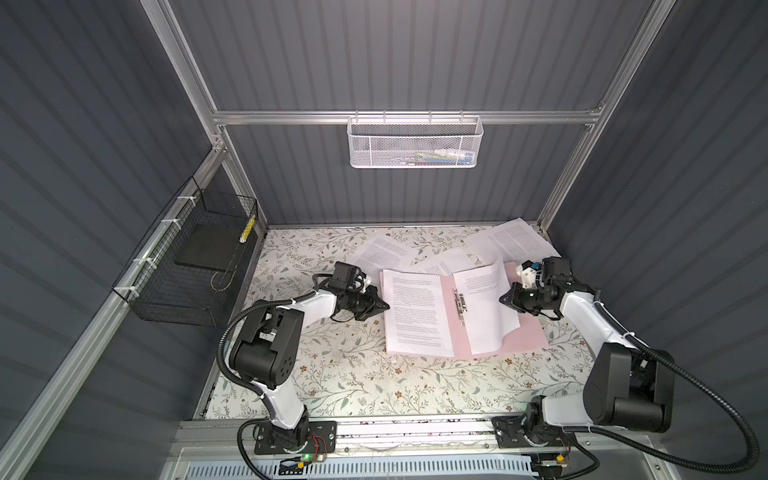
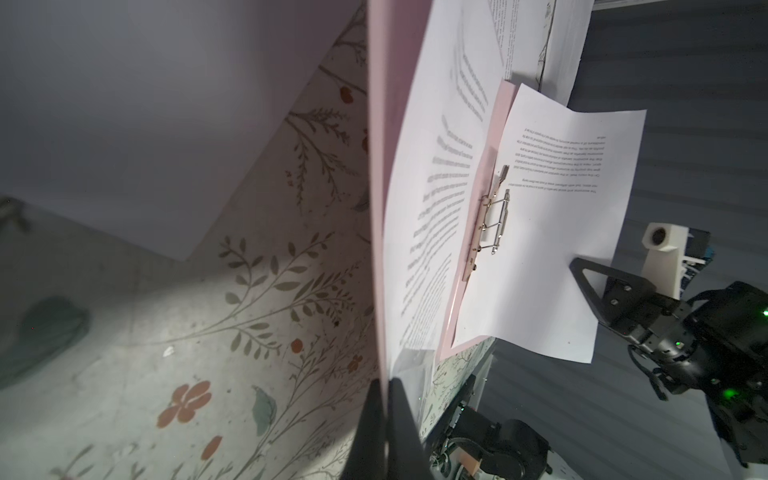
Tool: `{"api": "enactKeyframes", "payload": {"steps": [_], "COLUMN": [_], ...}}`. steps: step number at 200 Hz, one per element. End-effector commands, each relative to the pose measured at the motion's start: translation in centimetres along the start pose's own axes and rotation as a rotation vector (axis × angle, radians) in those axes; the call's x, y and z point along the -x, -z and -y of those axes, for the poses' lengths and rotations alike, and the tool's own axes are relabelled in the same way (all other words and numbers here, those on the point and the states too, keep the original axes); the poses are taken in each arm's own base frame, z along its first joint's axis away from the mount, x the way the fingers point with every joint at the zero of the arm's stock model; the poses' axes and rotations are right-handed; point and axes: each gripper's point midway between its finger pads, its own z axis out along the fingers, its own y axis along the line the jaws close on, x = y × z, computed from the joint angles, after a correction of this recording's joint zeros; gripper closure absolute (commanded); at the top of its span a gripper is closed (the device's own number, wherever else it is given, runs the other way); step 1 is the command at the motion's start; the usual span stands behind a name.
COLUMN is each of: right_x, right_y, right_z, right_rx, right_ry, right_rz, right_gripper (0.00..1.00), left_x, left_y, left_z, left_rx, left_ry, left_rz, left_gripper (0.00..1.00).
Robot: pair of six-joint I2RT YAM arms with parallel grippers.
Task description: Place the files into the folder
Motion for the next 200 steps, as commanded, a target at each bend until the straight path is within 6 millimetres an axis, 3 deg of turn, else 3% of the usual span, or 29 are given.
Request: {"api": "enactKeyframes", "payload": {"steps": [1, 74, 118, 162, 200], "right_x": [-0.4, -2.6, -5.1, -6.1, -5.4], "right_y": [0.1, -2.0, -3.7, -4.9, -5.3], "right_z": [-2.0, -2.5, -4.2, -4.6, -4.3], "right_rx": [0.122, 0.135, 0.155, 0.159, 0.146], "right_ry": [-0.026, -0.051, -0.047, -0.026, -0.035], "right_rz": [-0.003, -0.056, -0.141, -0.151, -0.106], "right_gripper": [1.0, 1.0, 1.0, 1.0, 1.0], "left_x": [-0.7, 1.6, 2.3, 2.1, 1.8], "left_y": [0.5, 6.2, 9.9, 11.2, 11.1], "left_z": [-1.4, -2.4, -3.0, -3.1, -3.1], "left_rx": [0.115, 0.204, 0.329, 0.385, 0.376], "left_ry": [-0.017, -0.017, -0.068, -0.119, -0.13], "left_rz": [-0.063, -0.012, 0.043, 0.052, 0.04], "left_gripper": [1.0, 1.0, 1.0, 1.0, 1.0]}}
